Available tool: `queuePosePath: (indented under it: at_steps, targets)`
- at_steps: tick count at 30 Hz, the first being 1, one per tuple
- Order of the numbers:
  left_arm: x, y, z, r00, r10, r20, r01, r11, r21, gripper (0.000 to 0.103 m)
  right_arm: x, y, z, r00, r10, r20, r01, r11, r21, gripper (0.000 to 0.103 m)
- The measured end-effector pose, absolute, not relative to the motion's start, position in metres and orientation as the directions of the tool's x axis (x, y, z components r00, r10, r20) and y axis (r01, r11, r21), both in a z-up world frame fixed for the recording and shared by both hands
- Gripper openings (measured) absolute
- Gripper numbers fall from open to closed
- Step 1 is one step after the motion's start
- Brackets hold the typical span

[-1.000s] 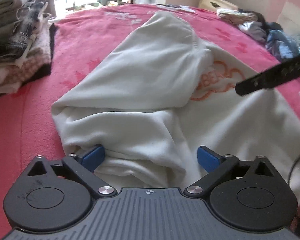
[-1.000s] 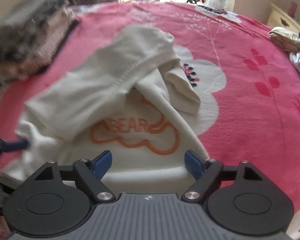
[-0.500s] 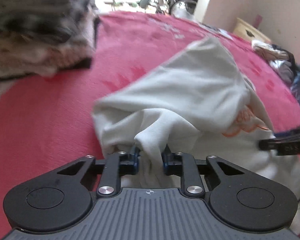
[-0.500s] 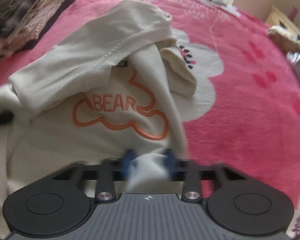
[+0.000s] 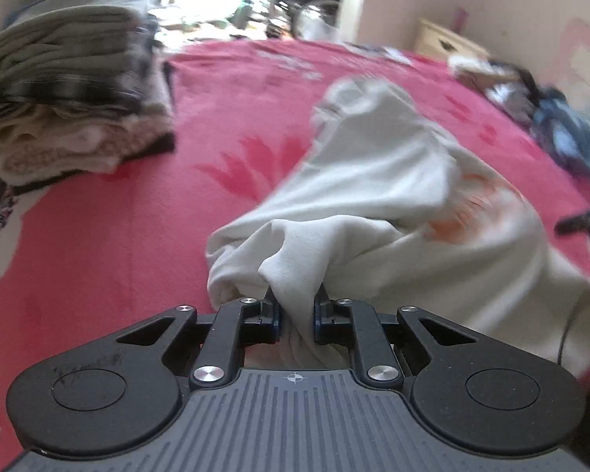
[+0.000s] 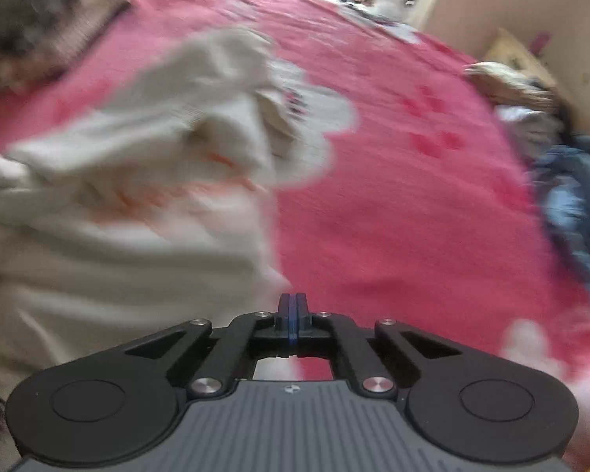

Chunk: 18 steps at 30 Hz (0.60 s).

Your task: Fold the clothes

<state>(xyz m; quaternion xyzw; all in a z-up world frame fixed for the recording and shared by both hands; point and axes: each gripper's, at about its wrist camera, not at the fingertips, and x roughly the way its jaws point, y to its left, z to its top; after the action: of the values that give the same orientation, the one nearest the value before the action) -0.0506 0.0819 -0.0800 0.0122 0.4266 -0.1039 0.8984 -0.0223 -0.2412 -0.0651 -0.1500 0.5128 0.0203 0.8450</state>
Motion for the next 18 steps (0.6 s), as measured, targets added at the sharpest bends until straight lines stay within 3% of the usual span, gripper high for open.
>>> queuePosePath:
  at_steps: [4,10,13,16,18]
  targets:
    - [-0.058,0.091,-0.089,0.590,-0.175,-0.788,0.215,0.975,-0.055,0.022,-0.051,-0.289,-0.072,0.433,-0.097,-0.896,-0.088,0.985,-0.150,0.000]
    - [-0.071,0.109,-0.050,0.680,-0.206,-0.704,0.268,0.963,-0.023,0.040,-0.080,-0.299,-0.059,0.532,-0.001,-0.847,-0.085,0.995,-0.054,0.004]
    - [-0.066,0.099,-0.034,0.722,-0.251,-0.644,0.303,0.953,-0.032,0.049,-0.069,-0.288,-0.056,0.566,0.033,-0.824,-0.099,0.995,-0.028,0.017]
    - [-0.044,0.058,-0.039,0.729,-0.295,-0.618,0.402,0.915,0.037,0.053,-0.055,-0.272,-0.055,0.595,0.075,-0.800,-0.117,0.993,0.006,0.027]
    - [-0.026,0.023,-0.051,0.731,-0.310,-0.608,0.460,0.882,0.102,0.053,-0.047,-0.262,-0.054,0.608,0.087,-0.789,-0.119,0.993,0.018,0.038]
